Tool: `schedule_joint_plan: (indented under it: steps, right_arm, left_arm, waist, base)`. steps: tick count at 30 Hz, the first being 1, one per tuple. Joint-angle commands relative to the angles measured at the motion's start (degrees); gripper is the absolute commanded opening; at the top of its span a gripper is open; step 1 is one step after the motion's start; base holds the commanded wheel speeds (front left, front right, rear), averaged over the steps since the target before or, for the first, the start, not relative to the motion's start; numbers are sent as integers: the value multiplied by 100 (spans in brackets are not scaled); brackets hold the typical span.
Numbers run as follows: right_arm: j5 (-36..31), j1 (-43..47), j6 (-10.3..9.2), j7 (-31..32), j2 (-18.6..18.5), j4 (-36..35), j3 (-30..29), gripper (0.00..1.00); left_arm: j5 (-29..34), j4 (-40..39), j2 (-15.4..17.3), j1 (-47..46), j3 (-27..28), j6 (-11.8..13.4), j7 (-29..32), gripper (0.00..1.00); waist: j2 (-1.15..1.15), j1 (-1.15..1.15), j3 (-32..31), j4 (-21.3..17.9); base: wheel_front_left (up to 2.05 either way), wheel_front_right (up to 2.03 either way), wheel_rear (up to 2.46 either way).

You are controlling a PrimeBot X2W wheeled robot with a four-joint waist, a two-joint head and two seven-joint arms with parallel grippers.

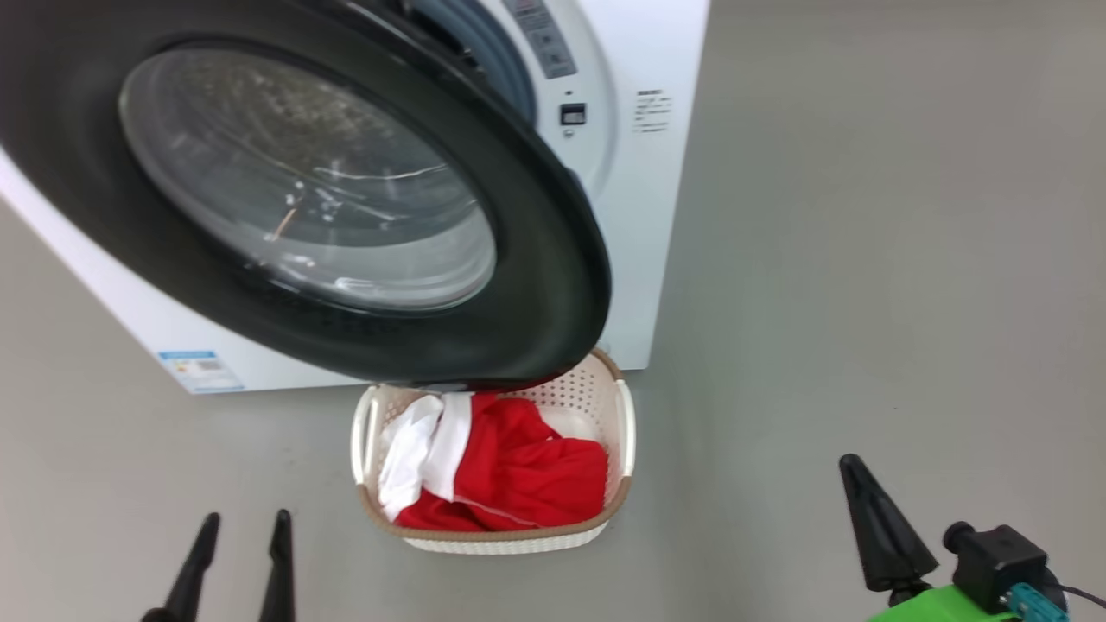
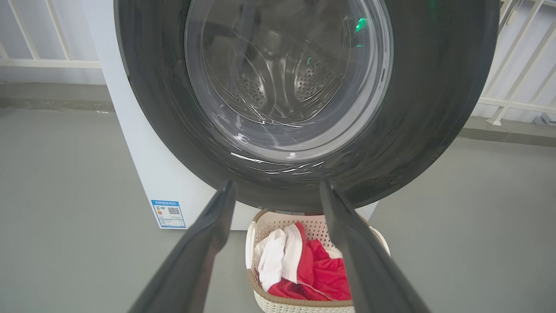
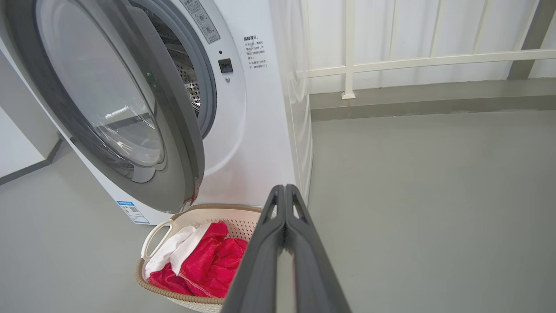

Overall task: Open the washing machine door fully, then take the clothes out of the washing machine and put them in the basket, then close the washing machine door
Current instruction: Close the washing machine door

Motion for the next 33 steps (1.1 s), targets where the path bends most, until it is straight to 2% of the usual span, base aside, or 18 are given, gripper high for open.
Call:
schedule_joint_plan:
  steps: [1, 11, 19, 33]
  right_arm:
    - [11, -257, 36, -37, -73, -102, 237, 0]
    - [-35, -1138, 36, -37, -73, 85, 776, 0]
    - [-159, -1916, 36, -37, -81, 226, 963, 0]
    - [-228, -3001, 36, -37, -217, 403, 765, 0]
  left_arm:
    - [5, -114, 9, -142, 106, -32, -70, 100]
    - [-141, -75, -123, -335, -290, -32, -70, 100]
    - [-340, -63, -141, -531, -511, -32, -70, 100]
    - [-678, -113, -143, -1051, -804, -32, -70, 100]
  waist:
    - [0, 0, 61, 181]
    - [0, 0, 303, 911]
    - [0, 0, 596, 1417]
    - [0, 0, 1388, 1824]
  base:
    - [0, 0, 0]
    - [0, 0, 0]
    - [0, 0, 0]
    - [0, 0, 0]
